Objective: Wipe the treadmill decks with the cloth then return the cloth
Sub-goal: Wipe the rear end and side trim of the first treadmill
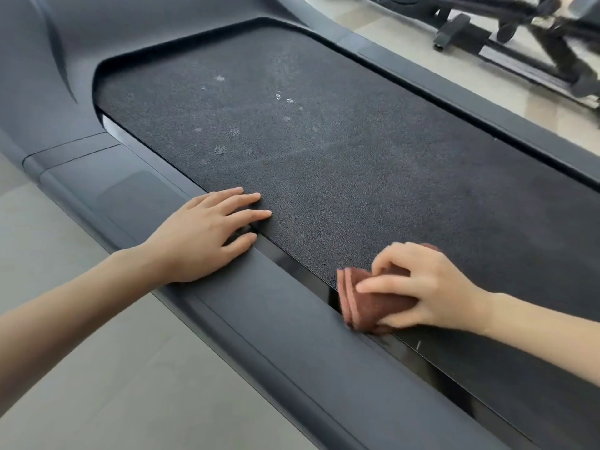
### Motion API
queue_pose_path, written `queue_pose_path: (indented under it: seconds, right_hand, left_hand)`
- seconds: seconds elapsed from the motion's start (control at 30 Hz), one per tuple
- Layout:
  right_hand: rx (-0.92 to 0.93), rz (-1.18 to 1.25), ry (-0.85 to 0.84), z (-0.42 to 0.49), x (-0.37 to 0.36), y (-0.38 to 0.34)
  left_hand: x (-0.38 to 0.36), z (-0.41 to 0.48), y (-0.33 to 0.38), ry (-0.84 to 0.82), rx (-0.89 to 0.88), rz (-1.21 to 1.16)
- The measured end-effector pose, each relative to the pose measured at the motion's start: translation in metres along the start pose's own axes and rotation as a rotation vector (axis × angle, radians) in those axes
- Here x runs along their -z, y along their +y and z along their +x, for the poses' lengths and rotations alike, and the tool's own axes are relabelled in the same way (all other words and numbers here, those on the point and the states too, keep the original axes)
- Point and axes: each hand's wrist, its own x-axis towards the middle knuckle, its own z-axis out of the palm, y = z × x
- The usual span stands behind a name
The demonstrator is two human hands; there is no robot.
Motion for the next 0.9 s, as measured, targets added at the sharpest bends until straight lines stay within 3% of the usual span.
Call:
queue_pose_path:
  seconds: [0.17,0.4,0.6,0.9]
  right_hand:
    - [-0.198,0.080,0.057,0.031,-0.006,-0.009]
    - [-0.039,0.160,-0.013,-0.044,0.009,-0.003]
    - [0.076,0.077,-0.072,-0.018,0.009,0.010]
    - [-0.323,0.109,0.150,0.088,-0.019,-0.001]
  left_hand:
    - [0.002,0.000,0.001,-0.002,-0.004,-0.003]
    - [0.002,-0.001,0.001,0.005,0.000,-0.013]
    - [0.002,-0.001,0.000,0.008,0.001,-0.012]
    - [0.004,-0.001,0.003,0.000,0.004,-0.006]
